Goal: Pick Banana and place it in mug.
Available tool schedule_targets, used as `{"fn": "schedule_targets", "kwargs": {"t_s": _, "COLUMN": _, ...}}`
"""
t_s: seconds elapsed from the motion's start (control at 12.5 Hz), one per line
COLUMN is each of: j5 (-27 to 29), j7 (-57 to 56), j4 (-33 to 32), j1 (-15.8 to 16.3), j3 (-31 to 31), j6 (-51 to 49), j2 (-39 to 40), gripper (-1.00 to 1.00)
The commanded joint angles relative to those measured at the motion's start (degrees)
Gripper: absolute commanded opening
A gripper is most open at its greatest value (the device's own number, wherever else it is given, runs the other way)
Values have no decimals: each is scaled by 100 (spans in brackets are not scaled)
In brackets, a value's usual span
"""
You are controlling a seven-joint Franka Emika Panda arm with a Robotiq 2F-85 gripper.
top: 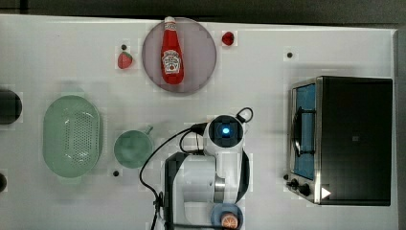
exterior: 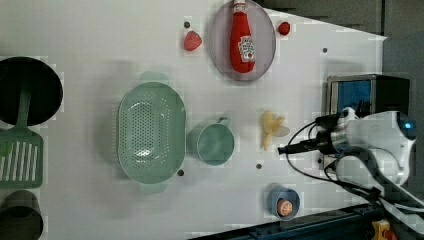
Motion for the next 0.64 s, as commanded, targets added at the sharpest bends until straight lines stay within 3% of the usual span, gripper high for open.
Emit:
{"fn": "schedule_targets", "kwargs": {"t_s": 0.08, "j5": 95, "j7": -1467, "j4": 273, "j1": -30, "j3": 127, "j6": 1048, "j2": 369, "gripper": 100}}
{"fn": "schedule_targets", "kwargs": {"t_s": 0.48, "j5": 95, "j7": -1466, "j4": 272, "j1": -32, "j3": 157, "j6": 2150, "j2": 1131, "gripper": 93}}
{"fn": "schedule_targets", "kwargs": {"t_s": 0.64, "j5": 95, "j7": -1466, "j4": 232, "j1": -33, "j3": 165, "j6": 2155, "j2": 1179, "gripper": 45}}
